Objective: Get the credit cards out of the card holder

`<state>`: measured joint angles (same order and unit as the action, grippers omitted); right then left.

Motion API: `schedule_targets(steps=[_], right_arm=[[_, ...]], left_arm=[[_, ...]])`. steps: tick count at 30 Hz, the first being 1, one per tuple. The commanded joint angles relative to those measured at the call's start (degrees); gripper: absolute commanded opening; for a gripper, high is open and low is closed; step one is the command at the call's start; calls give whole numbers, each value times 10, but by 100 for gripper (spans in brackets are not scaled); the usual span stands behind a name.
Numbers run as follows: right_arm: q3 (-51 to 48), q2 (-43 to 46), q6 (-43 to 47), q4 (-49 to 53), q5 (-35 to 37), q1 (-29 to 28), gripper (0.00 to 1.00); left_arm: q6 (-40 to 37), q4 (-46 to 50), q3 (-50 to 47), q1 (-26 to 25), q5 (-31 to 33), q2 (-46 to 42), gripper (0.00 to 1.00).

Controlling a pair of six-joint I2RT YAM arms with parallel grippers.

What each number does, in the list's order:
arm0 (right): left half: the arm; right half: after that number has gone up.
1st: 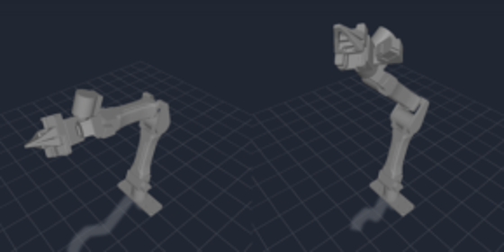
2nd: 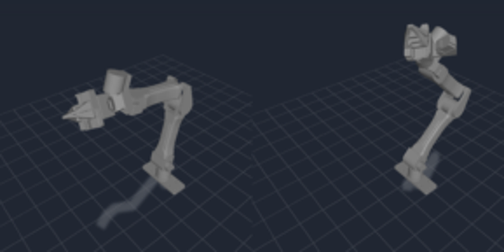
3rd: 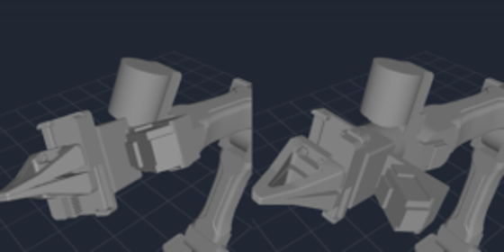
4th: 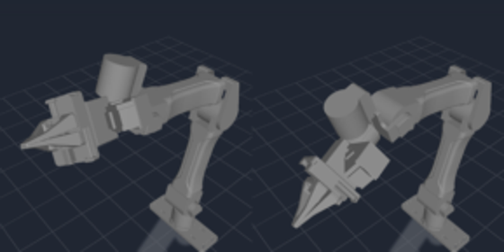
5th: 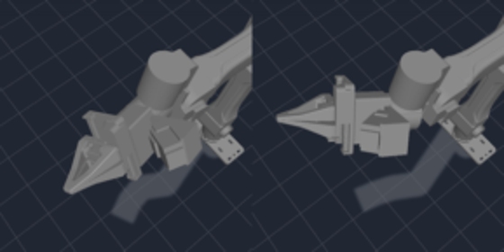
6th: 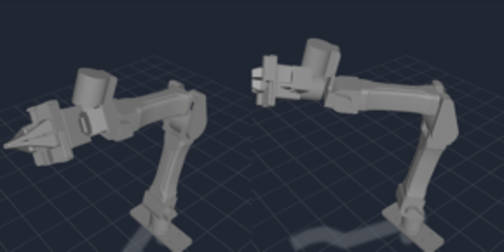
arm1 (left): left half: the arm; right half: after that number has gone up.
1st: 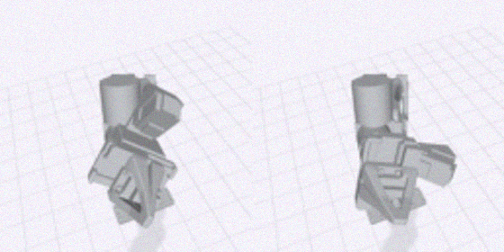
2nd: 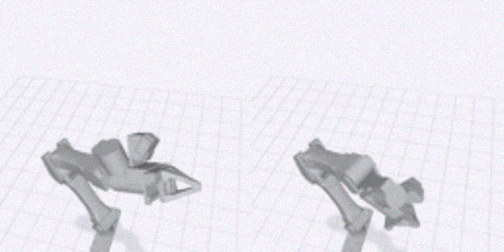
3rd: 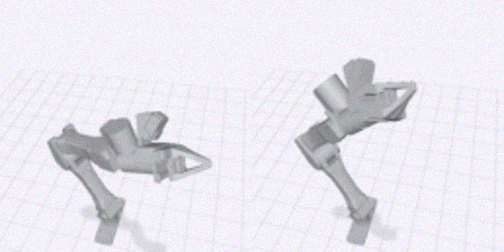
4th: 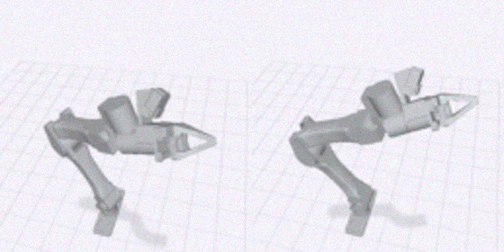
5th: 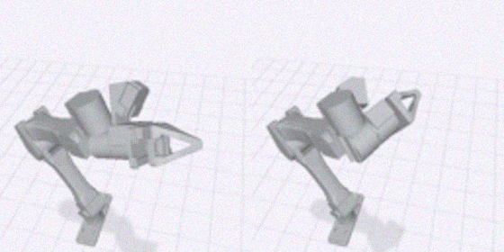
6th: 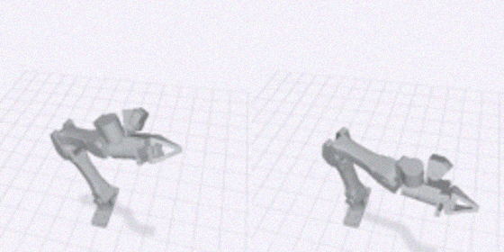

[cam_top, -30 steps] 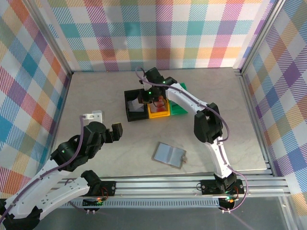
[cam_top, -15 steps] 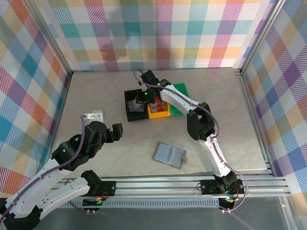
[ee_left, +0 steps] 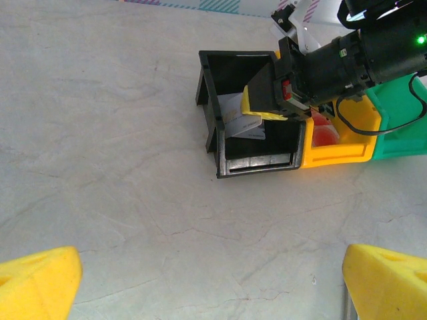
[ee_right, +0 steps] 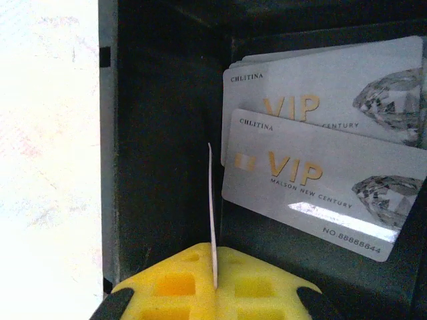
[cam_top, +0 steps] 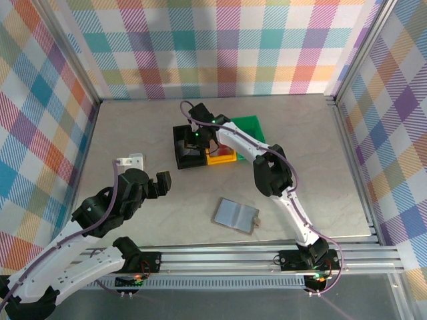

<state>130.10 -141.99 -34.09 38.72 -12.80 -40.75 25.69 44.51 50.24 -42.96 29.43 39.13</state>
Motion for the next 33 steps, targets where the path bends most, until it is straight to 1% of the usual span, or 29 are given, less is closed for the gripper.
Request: schedule_targets(steps=[1, 4, 5, 10, 15, 20, 21, 23, 26, 29, 31, 33], right_arm=[[16, 1, -3, 13, 8, -2, 6], [16, 9, 6, 22, 17, -2, 22], [16, 11, 9, 24, 19, -2, 25], [17, 17, 20, 30, 23, -2, 36], [22, 38, 33, 45, 48, -2, 48], [61, 51, 49, 71, 62, -2, 59], [67, 54, 53, 73, 63, -2, 65], [81, 58, 59, 80, 62, -2, 71], [100, 64, 63, 96, 62, -2, 77], [114, 83, 73, 109, 71, -3, 80], [114, 112, 89, 109, 93, -6, 81], [110, 150, 114, 104, 130, -12, 82]], left_arm=[[-7, -6, -2, 6, -3, 2, 100], [-8, -6, -3, 6, -4, 2, 100], [-9, -6, -3, 6, -4, 2, 100], [-11, -6, -2, 6, -4, 5, 100], [-13, -6, -2, 6, -3, 6, 100], [-13, -6, -2, 6, -4, 10, 100], [-14, -6, -2, 6, -4, 10, 100], [-14, -5, -2, 6, -3, 10, 100], [-15, -4, -2, 6, 1, 11, 100], [-14, -5, -4, 6, 6, 10, 100], [-13, -3, -6, 6, 15, 13, 100], [-10, -1, -7, 6, 39, 16, 100]])
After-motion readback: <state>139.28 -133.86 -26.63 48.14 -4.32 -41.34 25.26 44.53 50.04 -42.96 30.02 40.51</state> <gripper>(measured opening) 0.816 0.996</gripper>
